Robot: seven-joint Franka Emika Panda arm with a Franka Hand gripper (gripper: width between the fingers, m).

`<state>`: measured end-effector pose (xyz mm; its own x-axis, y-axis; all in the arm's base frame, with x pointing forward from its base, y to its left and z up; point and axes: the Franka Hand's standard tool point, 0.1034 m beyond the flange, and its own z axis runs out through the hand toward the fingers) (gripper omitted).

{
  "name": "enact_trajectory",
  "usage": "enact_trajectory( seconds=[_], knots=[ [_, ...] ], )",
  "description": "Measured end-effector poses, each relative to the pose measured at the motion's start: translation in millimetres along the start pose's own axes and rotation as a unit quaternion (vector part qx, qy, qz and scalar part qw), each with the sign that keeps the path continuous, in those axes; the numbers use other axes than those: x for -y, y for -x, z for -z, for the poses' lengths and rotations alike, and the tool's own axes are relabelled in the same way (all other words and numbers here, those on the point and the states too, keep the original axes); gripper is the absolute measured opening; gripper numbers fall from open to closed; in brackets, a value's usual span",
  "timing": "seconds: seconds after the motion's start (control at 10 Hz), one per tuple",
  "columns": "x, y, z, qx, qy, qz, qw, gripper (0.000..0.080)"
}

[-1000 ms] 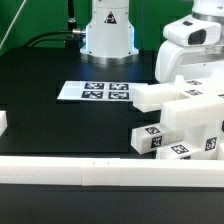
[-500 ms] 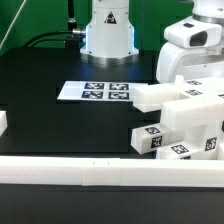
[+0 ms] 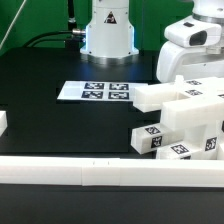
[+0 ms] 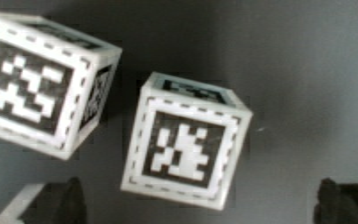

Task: Assemble chair

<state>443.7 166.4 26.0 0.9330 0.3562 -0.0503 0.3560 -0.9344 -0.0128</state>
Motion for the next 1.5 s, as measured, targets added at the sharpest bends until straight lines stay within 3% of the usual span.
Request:
enact_trajectory(
  seconds=[1.3, 1.5],
  knots=[
    [-9.8, 8.9, -6.5, 0.009, 0.0, -0.004, 1.0, 0.0649],
    [-9.7, 8.6, -6.3, 0.009, 0.0, -0.004, 1.0, 0.0369]
  ],
)
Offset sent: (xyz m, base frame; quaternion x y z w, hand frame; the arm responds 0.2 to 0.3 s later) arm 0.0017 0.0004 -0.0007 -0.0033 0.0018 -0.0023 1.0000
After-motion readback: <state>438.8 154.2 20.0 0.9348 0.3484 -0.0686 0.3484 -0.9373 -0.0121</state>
